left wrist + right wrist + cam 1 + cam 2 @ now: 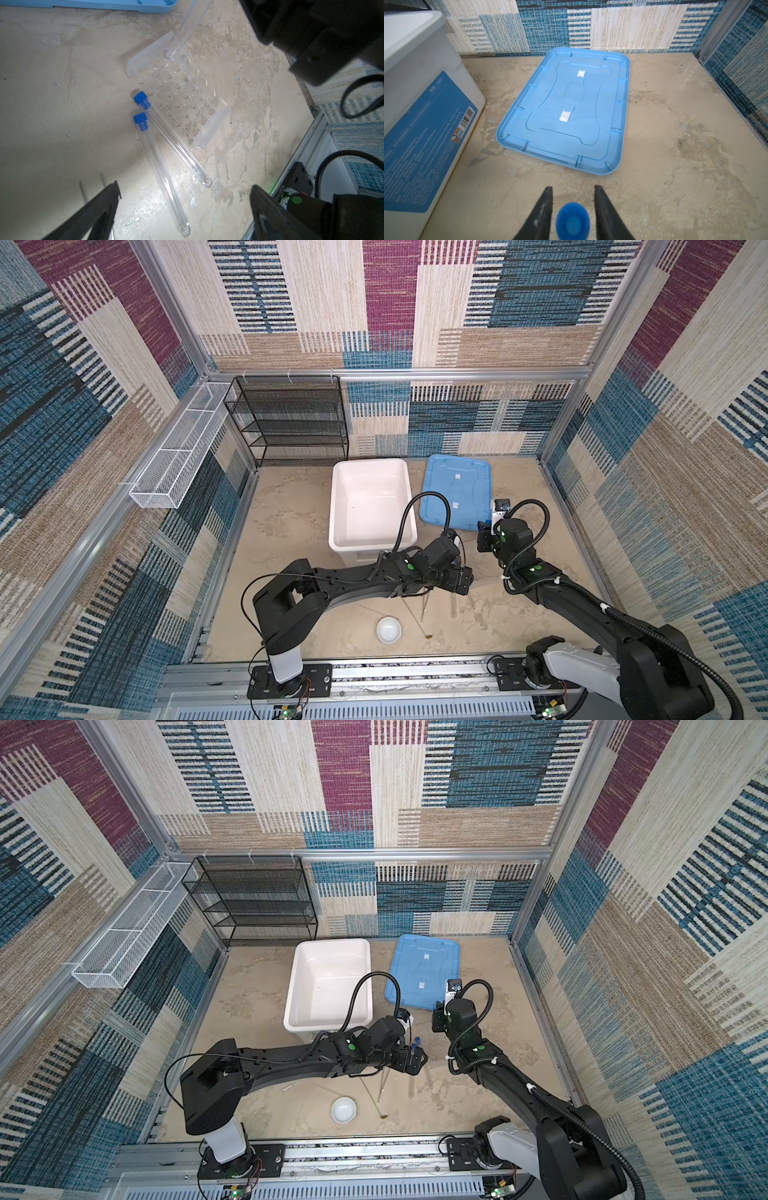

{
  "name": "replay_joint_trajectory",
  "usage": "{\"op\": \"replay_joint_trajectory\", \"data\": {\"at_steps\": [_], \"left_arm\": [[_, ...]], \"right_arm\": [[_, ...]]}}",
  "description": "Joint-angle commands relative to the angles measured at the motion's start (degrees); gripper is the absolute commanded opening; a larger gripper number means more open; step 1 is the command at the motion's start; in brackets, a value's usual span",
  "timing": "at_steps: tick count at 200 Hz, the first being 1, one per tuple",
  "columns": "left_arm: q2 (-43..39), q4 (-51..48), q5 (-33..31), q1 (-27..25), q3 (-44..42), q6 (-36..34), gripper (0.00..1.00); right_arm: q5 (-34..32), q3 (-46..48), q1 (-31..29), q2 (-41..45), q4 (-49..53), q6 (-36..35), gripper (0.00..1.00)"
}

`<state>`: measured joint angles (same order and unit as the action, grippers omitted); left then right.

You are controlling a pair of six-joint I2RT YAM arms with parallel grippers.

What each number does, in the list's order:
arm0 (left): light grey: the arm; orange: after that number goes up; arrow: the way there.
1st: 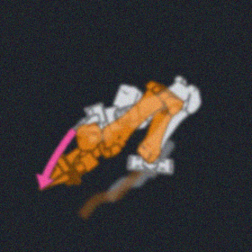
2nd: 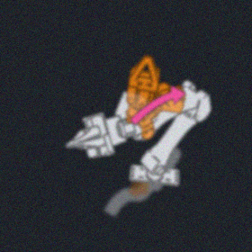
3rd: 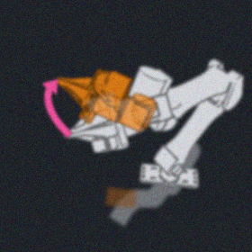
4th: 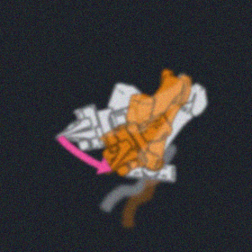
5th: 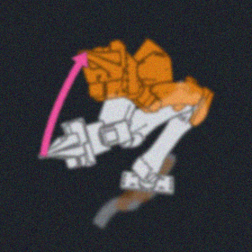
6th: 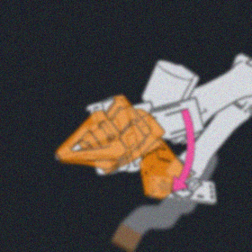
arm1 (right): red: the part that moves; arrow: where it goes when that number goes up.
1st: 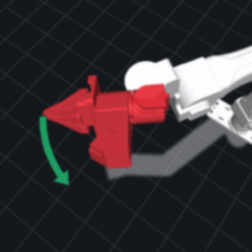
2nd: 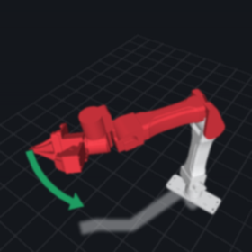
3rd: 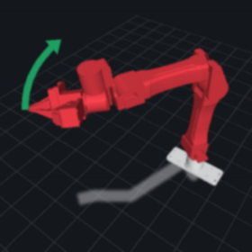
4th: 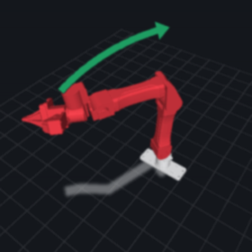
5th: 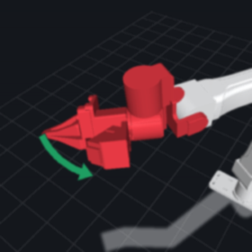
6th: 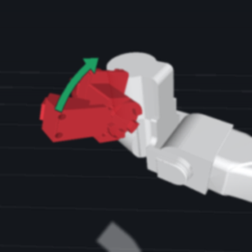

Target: Organize the chemistry lab equipment

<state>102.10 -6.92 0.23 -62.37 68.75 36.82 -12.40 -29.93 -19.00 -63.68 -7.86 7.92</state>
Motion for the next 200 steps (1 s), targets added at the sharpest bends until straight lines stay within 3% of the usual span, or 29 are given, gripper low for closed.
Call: {"op": "replay_joint_trajectory", "data": {"at_steps": [1,19,27,59,111,135,156,200], "left_arm": [[0.6,-1.5,-1.1,0.0,0.8,-1.0,0.99],[1.1,-3.2,-1.2,-0.1,1.6,-1.7,0.99],[1.3,-4.0,-1.4,-0.1,1.7,-1.9,0.99],[1.1,-6.2,-1.0,-0.1,1.6,-3.4,1.00],[3.9,-11.9,2.2,-0.6,4.6,-8.0,1.00],[5.5,-13.3,2.6,-0.7,5.5,-8.8,0.91],[8.6,-16.7,3.5,-1.1,8.9,-10.1,0.86],[12.5,-19.2,-1.2,-2.7,11.2,-9.4,0.72]], "right_arm": [[0.6,-0.2,0.0,1.1,-0.6,0.6,0.62],[0.0,-1.4,0.0,1.8,1.4,1.8,0.80],[-0.7,-2.2,0.0,2.4,2.9,3.1,1.00],[-2.3,-6.6,0.1,6.6,12.7,9.2,0.99],[11.1,-11.3,0.2,11.8,28.7,17.7,0.99],[14.7,-11.6,0.1,14.0,34.1,21.3,0.99],[14.0,-10.3,0.2,15.2,36.8,22.3,0.99],[14.0,-7.3,0.2,17.1,36.5,23.4,0.99]]}}
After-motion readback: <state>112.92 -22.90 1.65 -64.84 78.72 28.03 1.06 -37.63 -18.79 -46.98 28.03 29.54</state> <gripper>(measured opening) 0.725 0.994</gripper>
